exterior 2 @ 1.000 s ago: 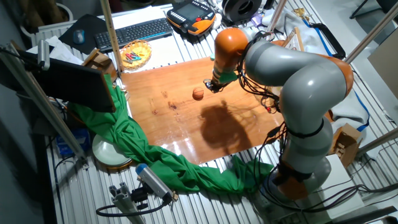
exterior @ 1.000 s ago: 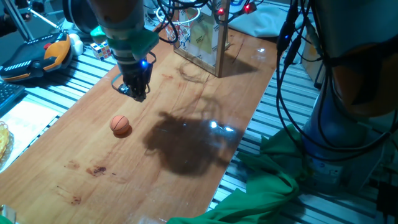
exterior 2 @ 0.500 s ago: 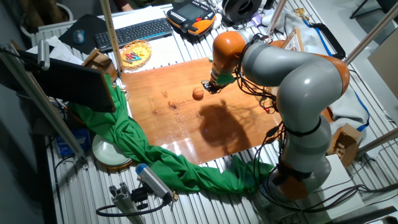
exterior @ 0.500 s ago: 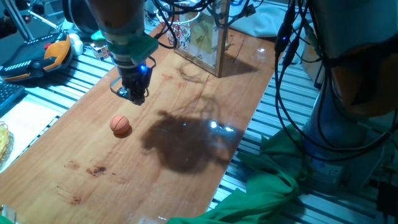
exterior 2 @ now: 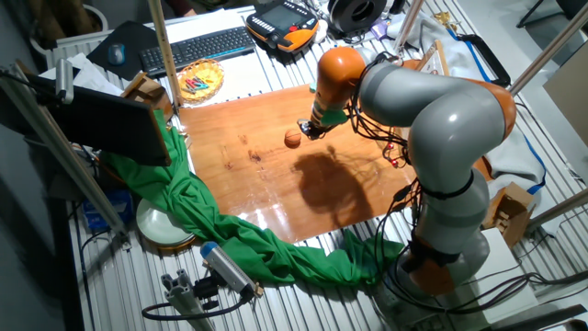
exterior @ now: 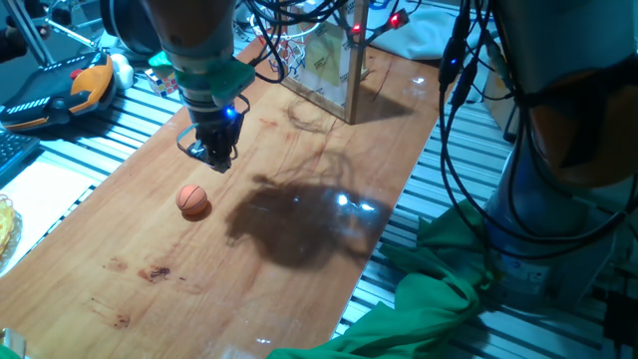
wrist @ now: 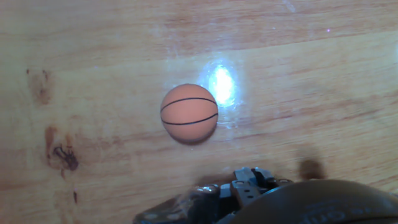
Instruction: Grab a basketball, release it and shoot it into the basket
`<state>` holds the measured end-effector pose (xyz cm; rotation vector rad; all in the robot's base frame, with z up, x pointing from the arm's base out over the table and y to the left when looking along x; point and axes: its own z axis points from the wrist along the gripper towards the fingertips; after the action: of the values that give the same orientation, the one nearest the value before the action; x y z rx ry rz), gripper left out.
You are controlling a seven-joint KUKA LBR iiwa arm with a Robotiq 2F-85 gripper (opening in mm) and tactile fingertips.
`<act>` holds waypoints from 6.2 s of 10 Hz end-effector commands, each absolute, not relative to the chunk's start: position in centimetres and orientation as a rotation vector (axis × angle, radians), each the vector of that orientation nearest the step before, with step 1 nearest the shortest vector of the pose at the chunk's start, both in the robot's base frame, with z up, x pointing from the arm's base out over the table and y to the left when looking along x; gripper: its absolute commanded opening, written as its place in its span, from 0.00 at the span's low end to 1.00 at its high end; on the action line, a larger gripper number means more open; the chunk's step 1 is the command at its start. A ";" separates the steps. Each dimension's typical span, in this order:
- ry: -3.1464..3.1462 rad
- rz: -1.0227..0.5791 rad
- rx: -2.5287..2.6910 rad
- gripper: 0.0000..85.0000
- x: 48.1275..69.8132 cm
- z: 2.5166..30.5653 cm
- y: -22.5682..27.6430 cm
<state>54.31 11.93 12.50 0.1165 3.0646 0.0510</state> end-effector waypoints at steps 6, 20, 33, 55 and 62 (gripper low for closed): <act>3.069 0.037 0.038 0.01 54.3 12.5 11.9; 3.076 -0.033 0.050 0.32 57.2 11.2 15.5; 3.073 -0.009 0.077 0.93 59.8 7.0 16.6; 3.052 0.017 0.051 0.84 61.0 3.4 16.8; 3.072 -0.002 0.001 0.11 60.9 5.6 16.6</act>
<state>60.93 16.57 5.67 0.0034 3.0719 -0.0037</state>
